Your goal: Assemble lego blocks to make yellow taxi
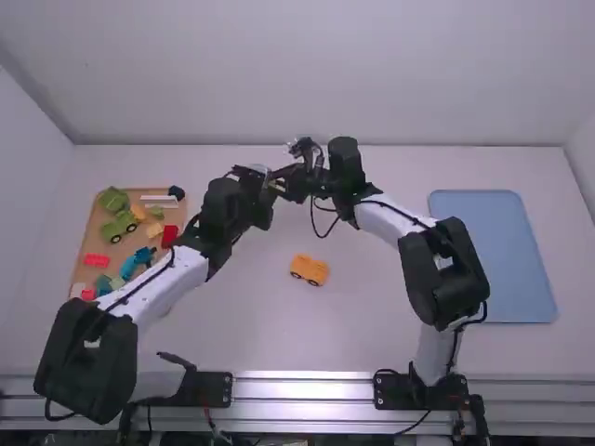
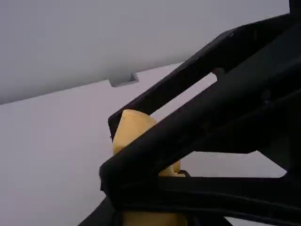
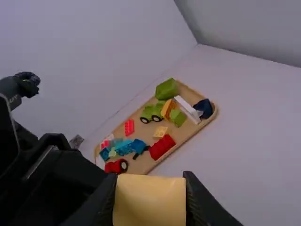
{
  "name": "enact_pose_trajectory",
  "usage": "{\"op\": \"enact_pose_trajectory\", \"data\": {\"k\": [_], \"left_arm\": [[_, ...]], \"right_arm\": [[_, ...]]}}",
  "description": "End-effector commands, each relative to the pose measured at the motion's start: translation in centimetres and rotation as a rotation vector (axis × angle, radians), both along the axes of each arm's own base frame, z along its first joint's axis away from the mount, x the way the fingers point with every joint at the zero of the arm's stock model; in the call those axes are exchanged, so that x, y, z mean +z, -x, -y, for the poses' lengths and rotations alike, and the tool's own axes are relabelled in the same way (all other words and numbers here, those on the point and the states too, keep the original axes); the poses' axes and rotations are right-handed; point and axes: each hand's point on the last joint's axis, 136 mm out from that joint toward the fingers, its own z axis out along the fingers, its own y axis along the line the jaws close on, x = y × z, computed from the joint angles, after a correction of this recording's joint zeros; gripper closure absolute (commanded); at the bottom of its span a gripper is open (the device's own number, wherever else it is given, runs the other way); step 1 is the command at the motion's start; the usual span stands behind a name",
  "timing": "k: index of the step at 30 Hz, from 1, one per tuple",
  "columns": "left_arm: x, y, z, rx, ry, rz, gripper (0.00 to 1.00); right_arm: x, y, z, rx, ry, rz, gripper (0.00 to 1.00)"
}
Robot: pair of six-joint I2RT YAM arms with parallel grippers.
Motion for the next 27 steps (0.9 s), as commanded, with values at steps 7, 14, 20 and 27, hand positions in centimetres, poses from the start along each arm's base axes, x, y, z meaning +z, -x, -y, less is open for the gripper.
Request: {"op": "enact_pose_trajectory", "data": {"k": [7, 14, 20, 27], "left_arm": [[1.7, -0.8, 0.0, 0.064, 0.119, 0.012, 0.01], [-0.7, -0.3, -1.4, 0.142, 0.097, -0.09, 0.01], [-1.6, -0.2, -2.7, 0.209, 0.054, -0.112, 0.01], [0.3, -0.6, -2.7, 0.154, -0.036, -0.007, 0.01]], "right_arm": [[-1.2, -0.9, 0.9, -0.078, 0.044, 0.004, 0.88], [1.5, -4.0, 8.0, -0.443, 0.341, 0.135, 0.85], [2.8, -1.4, 12.0, -0.547, 0.628, 0.155, 0.89], [-1.0, 4.8, 14.8, -0.459, 0.951, -0.038, 0.9]]}}
